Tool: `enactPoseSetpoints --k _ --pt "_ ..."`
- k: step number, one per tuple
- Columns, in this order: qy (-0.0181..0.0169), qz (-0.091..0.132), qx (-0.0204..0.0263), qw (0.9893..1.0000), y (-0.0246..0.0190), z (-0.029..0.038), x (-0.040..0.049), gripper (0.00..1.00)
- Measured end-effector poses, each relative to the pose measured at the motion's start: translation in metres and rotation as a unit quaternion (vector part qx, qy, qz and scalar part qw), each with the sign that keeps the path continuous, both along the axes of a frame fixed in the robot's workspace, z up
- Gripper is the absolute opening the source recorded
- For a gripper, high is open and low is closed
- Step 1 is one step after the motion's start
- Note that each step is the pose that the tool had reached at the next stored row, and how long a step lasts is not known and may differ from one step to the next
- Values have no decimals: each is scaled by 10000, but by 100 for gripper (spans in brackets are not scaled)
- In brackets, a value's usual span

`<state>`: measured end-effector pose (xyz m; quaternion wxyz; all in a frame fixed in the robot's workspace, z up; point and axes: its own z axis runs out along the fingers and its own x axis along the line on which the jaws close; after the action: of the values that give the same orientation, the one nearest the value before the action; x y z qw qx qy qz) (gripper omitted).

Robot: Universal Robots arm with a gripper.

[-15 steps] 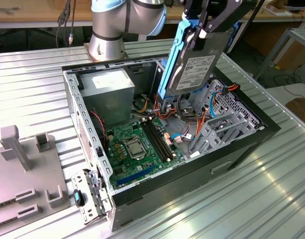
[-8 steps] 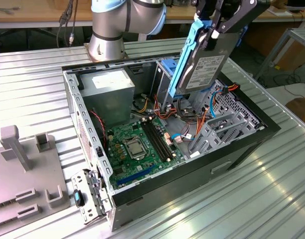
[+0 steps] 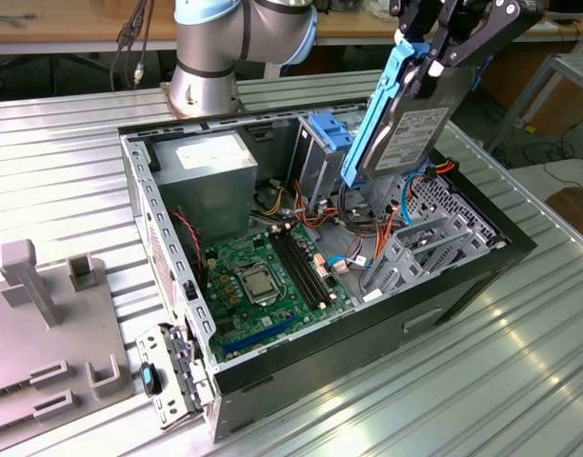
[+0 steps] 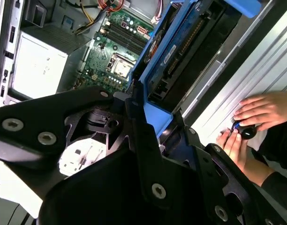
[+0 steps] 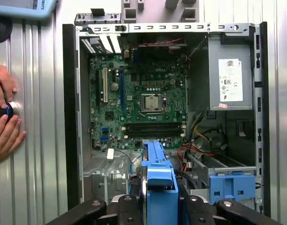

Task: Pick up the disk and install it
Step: 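Insert the disk into the insertion slot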

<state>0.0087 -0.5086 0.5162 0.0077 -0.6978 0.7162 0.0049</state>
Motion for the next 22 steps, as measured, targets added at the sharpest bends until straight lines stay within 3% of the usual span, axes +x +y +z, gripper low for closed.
enactPoseSetpoints --k 3,9,13,15,18,22 --pt "1 38 -3 10000 -50 -26 16 37" --pt "2 159 -5 9999 -80 -66 113 37" --pt "1 159 -5 9999 -248 -106 192 37" --pt "2 159 -5 9999 -285 -114 225 37" --pt "3 159 -5 9999 -321 -131 298 37" --pt "3 162 -5 9999 -326 -148 422 37"
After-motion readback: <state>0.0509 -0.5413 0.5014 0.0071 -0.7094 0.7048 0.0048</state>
